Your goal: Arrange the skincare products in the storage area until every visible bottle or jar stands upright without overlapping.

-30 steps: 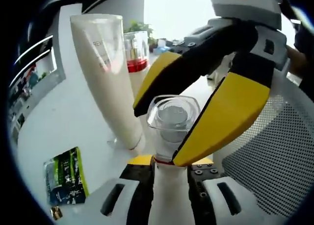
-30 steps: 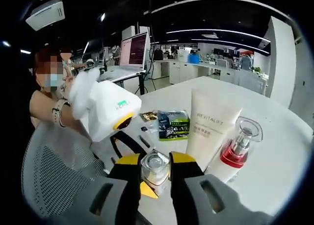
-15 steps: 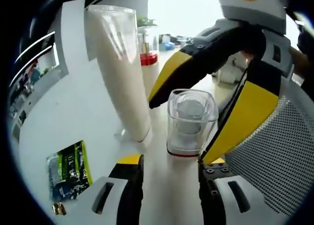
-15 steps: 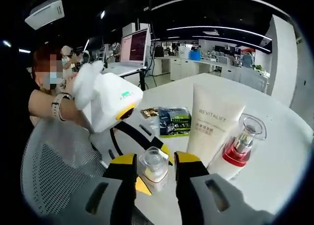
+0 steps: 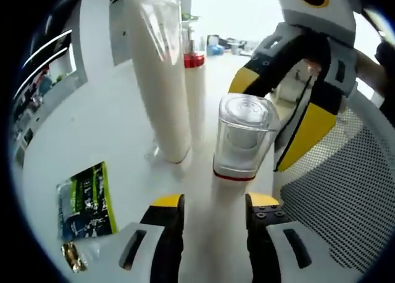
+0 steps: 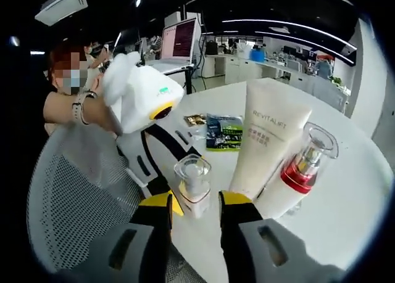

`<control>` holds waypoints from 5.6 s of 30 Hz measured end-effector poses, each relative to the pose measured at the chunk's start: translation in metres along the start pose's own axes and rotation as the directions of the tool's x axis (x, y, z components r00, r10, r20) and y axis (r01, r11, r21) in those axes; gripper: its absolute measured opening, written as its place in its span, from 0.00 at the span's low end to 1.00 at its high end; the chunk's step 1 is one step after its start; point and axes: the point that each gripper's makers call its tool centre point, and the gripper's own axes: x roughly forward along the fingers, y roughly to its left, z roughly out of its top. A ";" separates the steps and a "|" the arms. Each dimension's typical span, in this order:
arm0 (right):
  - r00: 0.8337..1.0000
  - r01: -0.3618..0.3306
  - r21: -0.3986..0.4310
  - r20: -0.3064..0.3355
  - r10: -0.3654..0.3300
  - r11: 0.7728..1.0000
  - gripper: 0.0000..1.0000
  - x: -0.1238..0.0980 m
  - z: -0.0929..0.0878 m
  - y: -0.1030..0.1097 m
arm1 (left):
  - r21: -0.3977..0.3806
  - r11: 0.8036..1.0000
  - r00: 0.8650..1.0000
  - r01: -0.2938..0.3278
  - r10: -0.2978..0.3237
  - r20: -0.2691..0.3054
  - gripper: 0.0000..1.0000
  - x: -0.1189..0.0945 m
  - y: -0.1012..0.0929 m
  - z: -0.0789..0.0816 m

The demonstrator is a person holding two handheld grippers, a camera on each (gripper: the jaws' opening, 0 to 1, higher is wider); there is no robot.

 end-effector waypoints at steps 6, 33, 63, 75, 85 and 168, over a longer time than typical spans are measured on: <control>0.999 -0.023 -0.008 -0.025 0.022 1.000 0.26 0.002 -0.005 0.000 | -0.039 0.999 1.000 0.014 -0.014 0.007 0.29 -0.004 -0.006 0.001; 0.992 -0.091 -0.002 -0.087 0.090 0.996 0.17 0.010 -0.021 0.001 | -0.118 0.993 1.000 -0.012 0.009 -0.023 0.10 -0.016 -0.018 0.007; 0.991 -0.067 0.033 -0.117 0.070 0.997 0.13 0.004 -0.033 -0.018 | -0.086 0.995 0.995 -0.040 0.032 -0.095 0.06 0.009 -0.010 0.018; 0.990 -0.048 0.050 -0.129 0.054 0.998 0.13 0.002 -0.039 -0.026 | -0.056 0.998 0.994 -0.034 0.029 -0.101 0.10 0.019 -0.007 0.027; 0.990 -0.034 0.063 -0.137 0.042 0.997 0.13 0.004 -0.043 -0.032 | -0.029 0.999 0.994 -0.031 0.028 -0.102 0.11 0.021 -0.009 0.030; 0.978 0.034 0.105 -0.208 -0.011 0.994 0.10 0.004 -0.066 -0.060 | -0.002 1.000 0.996 -0.026 0.026 -0.089 0.11 0.038 -0.006 0.048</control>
